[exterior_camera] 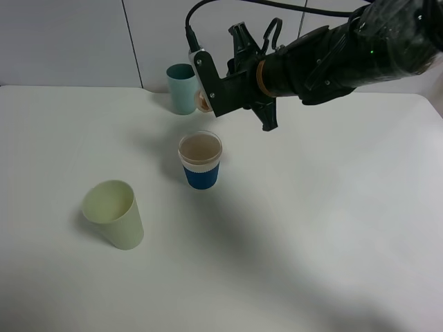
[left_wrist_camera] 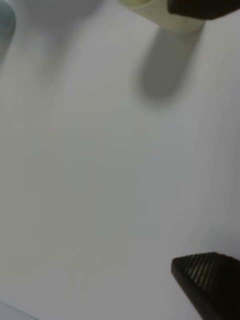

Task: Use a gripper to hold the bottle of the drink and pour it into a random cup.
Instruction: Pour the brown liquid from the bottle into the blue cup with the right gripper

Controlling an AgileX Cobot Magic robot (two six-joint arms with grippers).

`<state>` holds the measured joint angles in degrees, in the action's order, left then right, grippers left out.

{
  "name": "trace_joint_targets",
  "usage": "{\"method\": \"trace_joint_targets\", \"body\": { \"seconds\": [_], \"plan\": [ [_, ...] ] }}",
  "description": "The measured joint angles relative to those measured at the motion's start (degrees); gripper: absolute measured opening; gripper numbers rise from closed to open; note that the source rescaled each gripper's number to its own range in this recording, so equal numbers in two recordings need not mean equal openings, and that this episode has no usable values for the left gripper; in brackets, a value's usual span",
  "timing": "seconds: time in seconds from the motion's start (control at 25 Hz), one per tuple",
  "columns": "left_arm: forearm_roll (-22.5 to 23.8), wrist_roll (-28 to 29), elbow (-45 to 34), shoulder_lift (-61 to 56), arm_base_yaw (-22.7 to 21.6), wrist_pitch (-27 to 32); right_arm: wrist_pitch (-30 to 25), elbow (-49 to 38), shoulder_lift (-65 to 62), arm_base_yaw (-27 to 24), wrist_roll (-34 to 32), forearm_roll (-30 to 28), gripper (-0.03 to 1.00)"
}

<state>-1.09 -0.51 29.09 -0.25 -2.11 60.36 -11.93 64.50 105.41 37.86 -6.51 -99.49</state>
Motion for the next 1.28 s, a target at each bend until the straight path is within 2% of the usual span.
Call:
{"method": "trace_joint_targets", "body": {
  "seconds": [0.44,0.96,1.28],
  "plan": [
    [0.0,0.0,0.0,0.0,0.0,0.0,-2.46,0.0,0.0,1.99,0.48,0.0,0.0],
    [0.05,0.0,0.0,0.0,0.0,0.0,-4.25,0.0,0.0,3.16,6.51,0.11,0.0],
    [0.05,0.0,0.0,0.0,0.0,0.0,-5.76,0.0,0.0,3.16,8.05,0.16,0.0]
  ]
}}
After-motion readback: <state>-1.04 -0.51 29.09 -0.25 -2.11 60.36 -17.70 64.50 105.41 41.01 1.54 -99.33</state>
